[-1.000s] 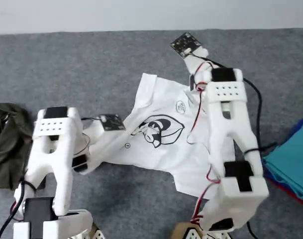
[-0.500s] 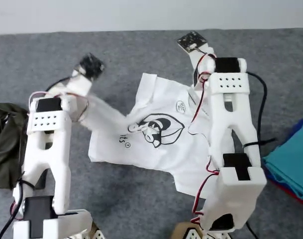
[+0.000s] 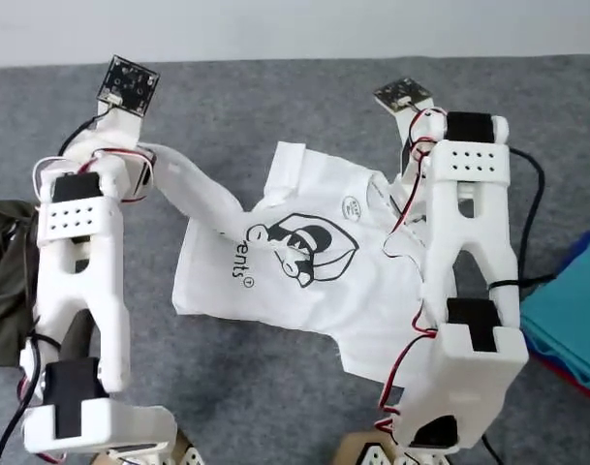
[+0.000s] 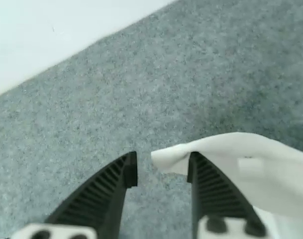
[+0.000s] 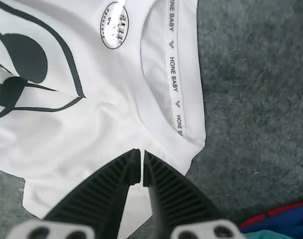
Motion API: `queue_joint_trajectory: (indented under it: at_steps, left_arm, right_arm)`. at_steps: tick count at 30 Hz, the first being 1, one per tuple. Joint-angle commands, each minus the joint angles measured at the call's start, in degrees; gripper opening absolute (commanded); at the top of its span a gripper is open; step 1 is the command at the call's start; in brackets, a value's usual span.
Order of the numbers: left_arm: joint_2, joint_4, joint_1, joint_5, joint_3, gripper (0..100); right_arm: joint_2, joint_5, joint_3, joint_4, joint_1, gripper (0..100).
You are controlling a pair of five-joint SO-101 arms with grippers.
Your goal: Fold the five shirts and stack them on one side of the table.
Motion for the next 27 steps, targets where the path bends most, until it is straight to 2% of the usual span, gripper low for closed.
queue_joint_trajectory:
  at_steps: [1, 4, 8, 12, 17, 24, 27]
  left_arm:
    - [-0.9, -1.3, -1.1, 1.8, -4.6, 18]
    - [-0.9, -1.0, -2.8, 6.5, -8.9, 18]
    - [-2.1, 0.3, -5.3, 7.5, -12.8, 18]
    - [-5.5, 8.8, -4.5, 7.0, -13.1, 18]
    - [-6.9, 20.5, -2.5, 0.2, -12.9, 18]
    - [-3.1, 26.7, -0.8, -9.4, -11.8, 13]
    - [-2.3, 32.4, -1.1, -15.6, -11.8, 13]
  right_arm:
    - [-0.8, -0.6, -2.9, 1.4, 0.9, 1.5]
    - [-0.8, -0.6, -2.9, 3.1, 0.7, 1.5]
    - [-0.8, -0.6, -2.9, 5.2, 0.9, 1.5]
    - [-1.0, -0.6, -3.1, 8.0, 0.8, 1.5]
    - [-4.4, -0.7, -2.8, 8.7, 0.8, 1.5]
    - [-6.7, -0.7, -2.2, 8.8, 0.8, 1.5]
    - [-8.3, -0.6, 0.7, 8.8, 0.9, 1.5]
